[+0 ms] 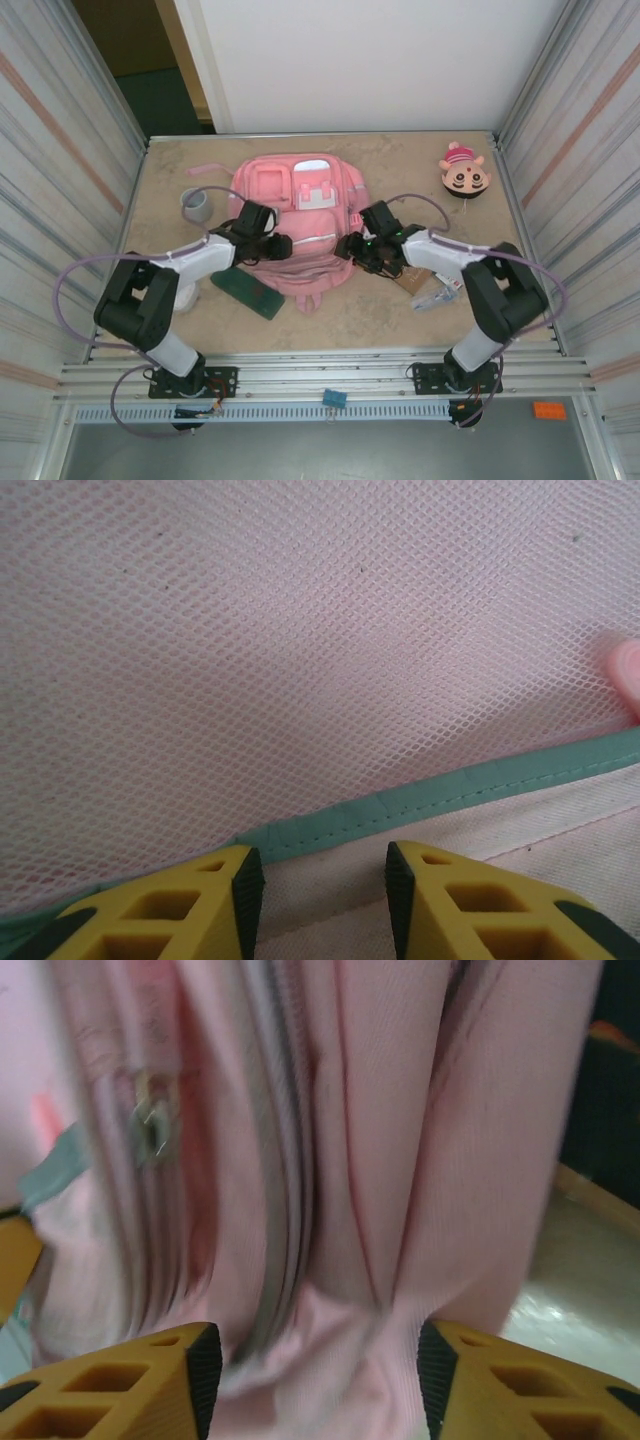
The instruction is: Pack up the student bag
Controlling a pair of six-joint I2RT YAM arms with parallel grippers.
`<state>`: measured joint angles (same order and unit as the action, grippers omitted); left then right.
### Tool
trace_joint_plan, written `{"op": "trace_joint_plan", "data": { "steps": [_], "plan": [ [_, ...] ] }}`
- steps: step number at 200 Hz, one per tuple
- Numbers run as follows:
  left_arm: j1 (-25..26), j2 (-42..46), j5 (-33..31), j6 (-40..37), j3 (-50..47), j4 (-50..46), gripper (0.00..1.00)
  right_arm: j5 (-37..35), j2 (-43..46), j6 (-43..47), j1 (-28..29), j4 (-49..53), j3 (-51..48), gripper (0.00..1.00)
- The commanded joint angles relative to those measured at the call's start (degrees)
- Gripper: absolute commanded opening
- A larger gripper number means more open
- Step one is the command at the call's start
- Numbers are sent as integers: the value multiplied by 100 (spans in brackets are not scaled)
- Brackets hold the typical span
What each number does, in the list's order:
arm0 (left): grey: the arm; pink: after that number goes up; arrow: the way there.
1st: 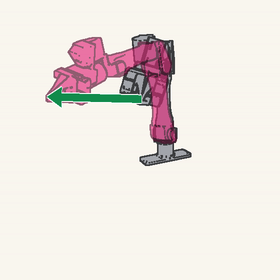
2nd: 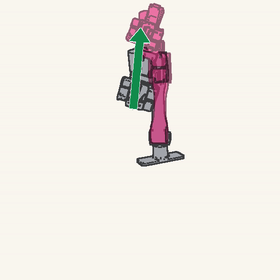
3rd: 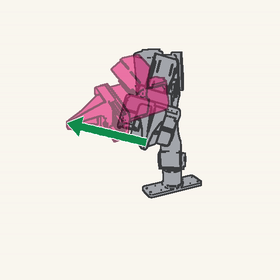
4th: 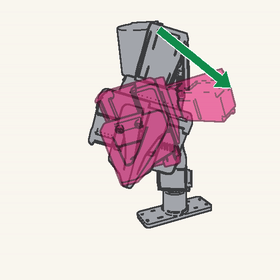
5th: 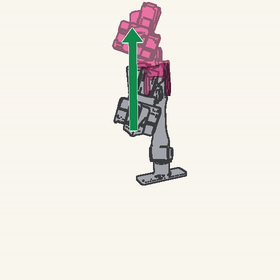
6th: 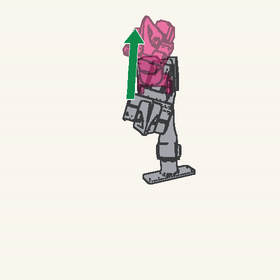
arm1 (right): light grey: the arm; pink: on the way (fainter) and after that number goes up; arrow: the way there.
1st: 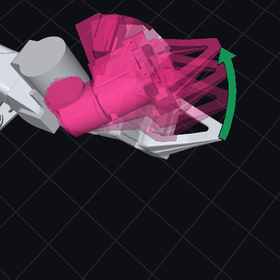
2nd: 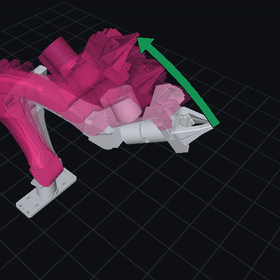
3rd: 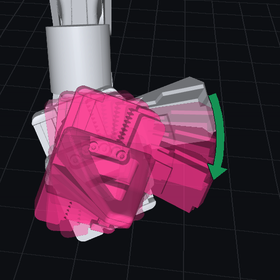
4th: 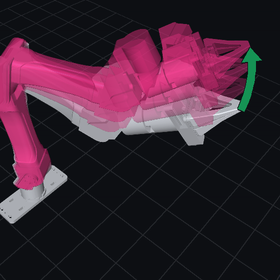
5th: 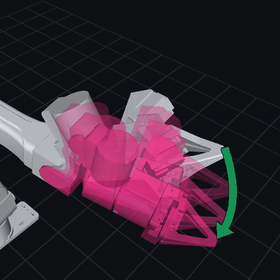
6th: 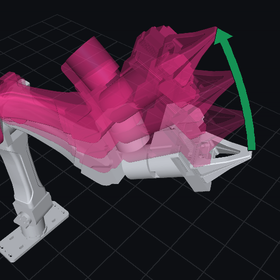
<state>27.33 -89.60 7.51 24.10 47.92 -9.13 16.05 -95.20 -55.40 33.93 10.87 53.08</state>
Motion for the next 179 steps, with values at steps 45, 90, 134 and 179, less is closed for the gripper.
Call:
{"op": "trace_joint_plan", "data": {
  "steps": [45,90,134,179],
  "plan": [
    [184,730,-213,600,-1003,-973,40,-172,-19,-872,732,-341,-271,46],
    [393,1575,-310,351,-961,-1150,55,-490,956,-1043,1018,-272,-798,51],
    [433,2762,95,-2048,-125,-1308,70,-732,2429,177,401,557,-350,60],
    [504,2887,1433,-5366,-271,-1065,70,-772,3288,1156,26,446,-391,61]
  ]
}}
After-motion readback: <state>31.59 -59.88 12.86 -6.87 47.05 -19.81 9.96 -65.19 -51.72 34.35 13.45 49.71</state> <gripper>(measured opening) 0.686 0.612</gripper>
